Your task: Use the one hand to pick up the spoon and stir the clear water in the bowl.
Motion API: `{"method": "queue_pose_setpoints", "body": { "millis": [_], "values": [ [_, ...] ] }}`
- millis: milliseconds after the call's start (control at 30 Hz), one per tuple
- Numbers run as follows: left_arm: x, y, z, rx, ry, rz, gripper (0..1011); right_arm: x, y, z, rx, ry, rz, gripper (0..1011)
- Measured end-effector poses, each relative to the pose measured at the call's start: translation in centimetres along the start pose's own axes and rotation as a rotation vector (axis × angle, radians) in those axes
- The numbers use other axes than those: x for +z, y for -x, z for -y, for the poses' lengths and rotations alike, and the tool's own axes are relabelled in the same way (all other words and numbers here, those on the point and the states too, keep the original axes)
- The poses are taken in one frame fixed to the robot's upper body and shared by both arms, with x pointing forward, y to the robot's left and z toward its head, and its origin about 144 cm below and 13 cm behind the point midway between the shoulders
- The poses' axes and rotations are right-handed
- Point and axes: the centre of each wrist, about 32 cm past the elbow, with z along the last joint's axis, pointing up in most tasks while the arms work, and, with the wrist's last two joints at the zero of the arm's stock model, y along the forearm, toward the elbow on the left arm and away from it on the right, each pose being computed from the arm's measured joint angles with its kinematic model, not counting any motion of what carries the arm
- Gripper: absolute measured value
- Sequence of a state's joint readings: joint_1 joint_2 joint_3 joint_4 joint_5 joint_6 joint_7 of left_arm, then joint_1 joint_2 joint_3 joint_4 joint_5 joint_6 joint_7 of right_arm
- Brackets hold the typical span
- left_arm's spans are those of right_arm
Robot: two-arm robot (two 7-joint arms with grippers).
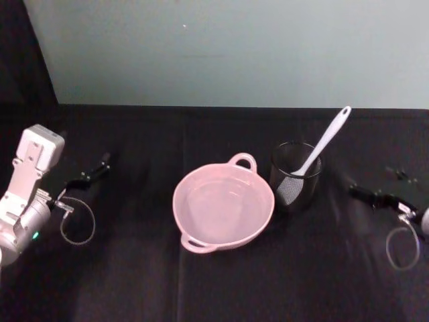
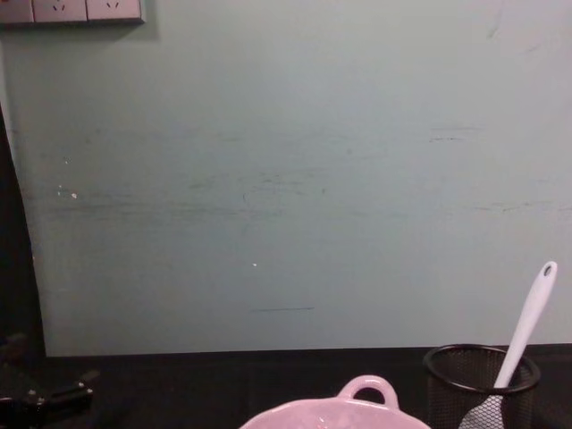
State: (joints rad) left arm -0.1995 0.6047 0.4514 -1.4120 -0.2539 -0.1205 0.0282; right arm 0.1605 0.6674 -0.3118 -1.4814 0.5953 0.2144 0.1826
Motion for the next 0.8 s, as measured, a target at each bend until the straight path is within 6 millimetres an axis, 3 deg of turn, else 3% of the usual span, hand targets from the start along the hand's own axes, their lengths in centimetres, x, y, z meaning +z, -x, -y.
{"method": "queue_pose_setpoints", "body": {
  "millis": [300,800],
  "values": [
    [0.0,0.0,0.0,0.000,0.000,0.000,1011,-1.1,-0.2,-4.0,0.017,-0.215,0.092,1003],
    [0.0,0.0,0.0,0.000,0.000,0.000,1011,-1.2,0.6,-3.9,-0.064,-0.167,0.133,1003]
  ]
}}
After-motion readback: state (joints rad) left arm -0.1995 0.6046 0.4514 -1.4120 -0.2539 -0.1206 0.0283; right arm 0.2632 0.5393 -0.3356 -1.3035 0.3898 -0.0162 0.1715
